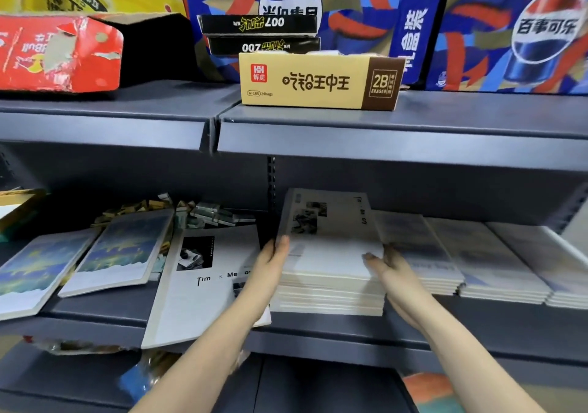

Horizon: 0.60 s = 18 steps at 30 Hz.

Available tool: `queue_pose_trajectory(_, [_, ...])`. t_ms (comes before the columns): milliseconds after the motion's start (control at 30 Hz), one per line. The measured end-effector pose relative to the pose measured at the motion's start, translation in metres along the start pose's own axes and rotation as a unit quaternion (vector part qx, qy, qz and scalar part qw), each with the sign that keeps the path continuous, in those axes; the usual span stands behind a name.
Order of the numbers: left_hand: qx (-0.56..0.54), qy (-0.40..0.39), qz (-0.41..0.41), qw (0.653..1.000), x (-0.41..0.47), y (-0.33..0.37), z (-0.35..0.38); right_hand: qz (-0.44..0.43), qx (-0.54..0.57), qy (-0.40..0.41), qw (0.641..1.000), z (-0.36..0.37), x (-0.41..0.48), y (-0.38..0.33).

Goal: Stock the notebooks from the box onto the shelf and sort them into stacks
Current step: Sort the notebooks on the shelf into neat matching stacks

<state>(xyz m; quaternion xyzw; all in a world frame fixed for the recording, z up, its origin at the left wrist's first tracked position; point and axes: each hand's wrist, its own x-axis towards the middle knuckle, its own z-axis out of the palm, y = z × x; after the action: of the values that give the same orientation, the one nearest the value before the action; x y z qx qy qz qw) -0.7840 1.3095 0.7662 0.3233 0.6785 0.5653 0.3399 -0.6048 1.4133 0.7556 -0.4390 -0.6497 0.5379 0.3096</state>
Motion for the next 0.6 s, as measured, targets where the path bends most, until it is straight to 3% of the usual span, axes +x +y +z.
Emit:
queue_pose_trajectory(400, [-0.033, 0.032, 0.026, 0.999, -0.003, -0.006, 0.011, 0.016, 0.046, 0.049, 0.998, 0.0, 0.002, 0.002])
queue_pose_trajectory(600, [-0.03, 0.103, 0.026, 0.994, -0.008, -0.003, 0.025, -0.01, -0.017, 0.094, 0.995, 0.002, 0.003, -0.002])
